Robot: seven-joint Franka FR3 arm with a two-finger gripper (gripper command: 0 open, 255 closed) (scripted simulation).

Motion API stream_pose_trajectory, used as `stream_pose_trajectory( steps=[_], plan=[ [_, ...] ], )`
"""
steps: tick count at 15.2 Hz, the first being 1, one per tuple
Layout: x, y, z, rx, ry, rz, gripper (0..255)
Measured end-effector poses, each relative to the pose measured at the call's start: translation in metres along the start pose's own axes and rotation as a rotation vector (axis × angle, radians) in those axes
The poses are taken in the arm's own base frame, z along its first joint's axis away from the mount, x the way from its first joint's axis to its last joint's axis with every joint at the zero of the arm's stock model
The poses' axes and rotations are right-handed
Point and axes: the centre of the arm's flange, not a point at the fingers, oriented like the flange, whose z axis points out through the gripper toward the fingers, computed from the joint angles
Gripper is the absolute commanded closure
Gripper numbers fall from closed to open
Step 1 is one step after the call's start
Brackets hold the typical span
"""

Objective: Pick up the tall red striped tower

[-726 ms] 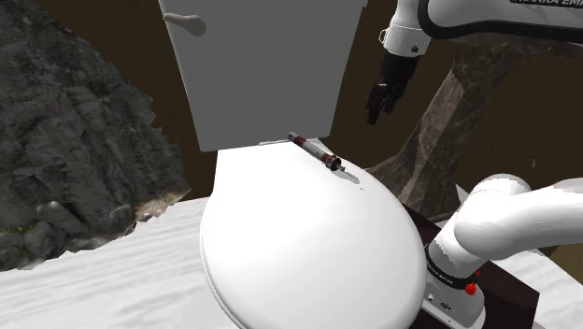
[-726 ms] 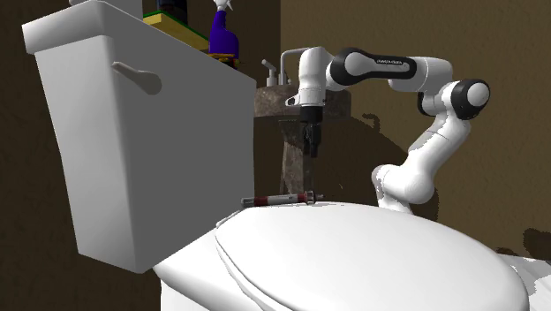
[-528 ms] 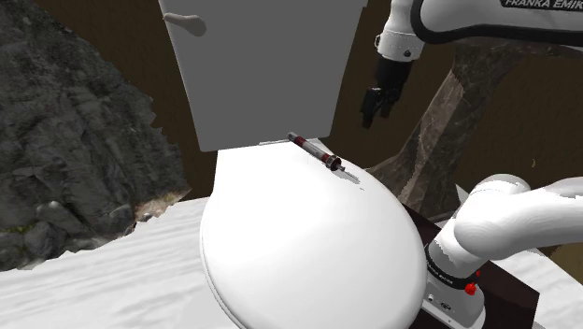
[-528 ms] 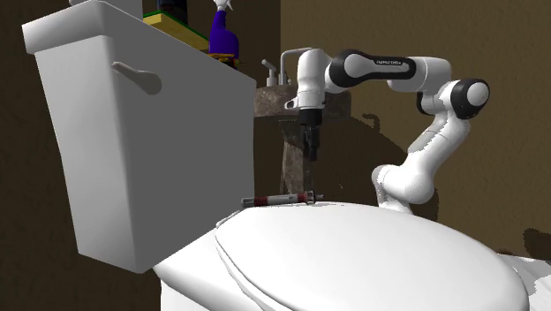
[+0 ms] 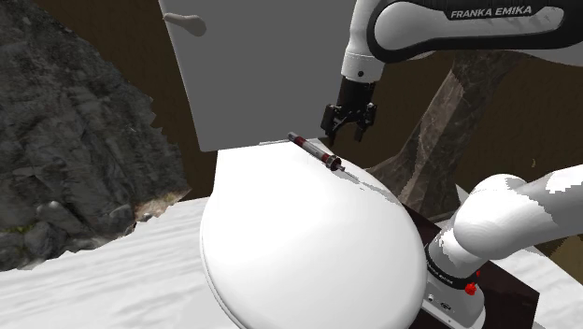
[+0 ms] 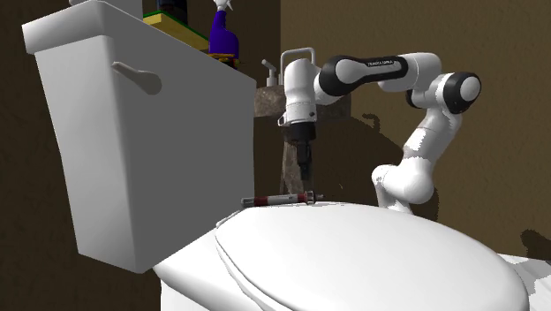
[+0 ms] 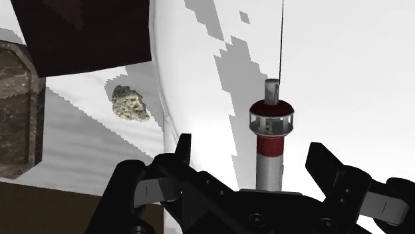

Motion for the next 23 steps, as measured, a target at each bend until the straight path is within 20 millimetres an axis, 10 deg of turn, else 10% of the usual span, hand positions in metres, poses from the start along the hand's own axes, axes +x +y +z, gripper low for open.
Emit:
stream_pose_trajectory(
  steps=[10, 11, 23],
  plan=[
    [0.014, -0.021, 0.051, 0.035, -0.030, 0.099, 0],
    [0.014, -0.021, 0.054, 0.035, -0.030, 0.099, 255],
    [0.013, -0.022, 0.050, 0.035, -0.030, 0.099, 255]
  ],
)
